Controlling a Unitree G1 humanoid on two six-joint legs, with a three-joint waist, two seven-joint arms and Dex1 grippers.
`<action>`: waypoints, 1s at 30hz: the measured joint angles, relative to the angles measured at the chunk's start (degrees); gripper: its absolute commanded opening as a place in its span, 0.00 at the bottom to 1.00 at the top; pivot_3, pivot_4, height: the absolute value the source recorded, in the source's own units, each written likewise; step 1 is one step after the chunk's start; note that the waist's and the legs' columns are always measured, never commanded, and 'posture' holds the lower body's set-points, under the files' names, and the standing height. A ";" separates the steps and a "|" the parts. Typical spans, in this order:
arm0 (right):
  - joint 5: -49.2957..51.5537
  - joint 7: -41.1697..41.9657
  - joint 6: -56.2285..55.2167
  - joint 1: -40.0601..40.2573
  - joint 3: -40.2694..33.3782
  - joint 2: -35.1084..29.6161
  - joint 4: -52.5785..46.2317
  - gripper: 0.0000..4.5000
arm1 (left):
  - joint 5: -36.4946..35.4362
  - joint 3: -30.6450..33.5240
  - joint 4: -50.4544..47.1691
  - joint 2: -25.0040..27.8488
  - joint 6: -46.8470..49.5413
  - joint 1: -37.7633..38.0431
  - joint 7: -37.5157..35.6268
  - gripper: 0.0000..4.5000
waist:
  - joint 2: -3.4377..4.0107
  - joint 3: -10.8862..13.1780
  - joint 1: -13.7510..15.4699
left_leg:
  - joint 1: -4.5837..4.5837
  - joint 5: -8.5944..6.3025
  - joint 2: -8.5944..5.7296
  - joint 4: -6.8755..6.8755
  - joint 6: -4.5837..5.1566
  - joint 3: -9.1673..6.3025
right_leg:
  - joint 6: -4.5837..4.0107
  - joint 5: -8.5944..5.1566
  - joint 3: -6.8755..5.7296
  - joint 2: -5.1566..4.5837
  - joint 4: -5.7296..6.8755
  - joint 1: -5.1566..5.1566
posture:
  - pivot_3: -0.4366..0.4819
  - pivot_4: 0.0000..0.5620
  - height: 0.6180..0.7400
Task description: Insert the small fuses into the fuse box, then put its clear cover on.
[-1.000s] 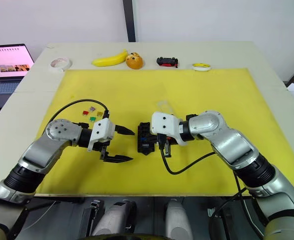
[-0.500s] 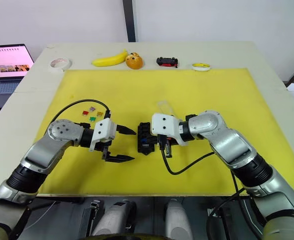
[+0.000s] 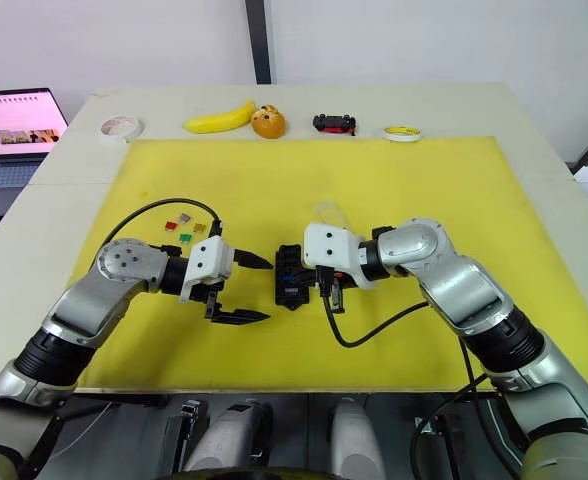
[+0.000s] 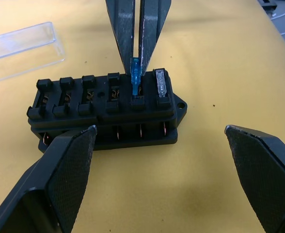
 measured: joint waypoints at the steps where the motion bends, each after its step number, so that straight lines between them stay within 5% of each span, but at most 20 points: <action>1: -0.14 0.00 -0.02 0.00 0.01 0.24 0.14 0.00 | 0.03 0.00 0.00 -0.02 0.00 -0.01 0.00 0.99 | 0.00 0.00 0.00 | 0.00 0.00 0.00 0.00 0.00 0.00 | 0.00 0.00 0.00 0.00 0.00 0.00 | 0.48 0.27 1.00; 30: -2.95 1.03 -2.06 0.98 0.09 1.39 1.36 0.00 | 0.86 -0.03 0.11 -1.47 -0.01 -0.52 0.00 0.99 | 0.00 0.00 -0.06 | 0.00 0.06 -0.01 0.05 -0.10 0.01 | 0.00 0.00 0.00 0.00 0.09 -0.02 | 0.48 0.27 1.00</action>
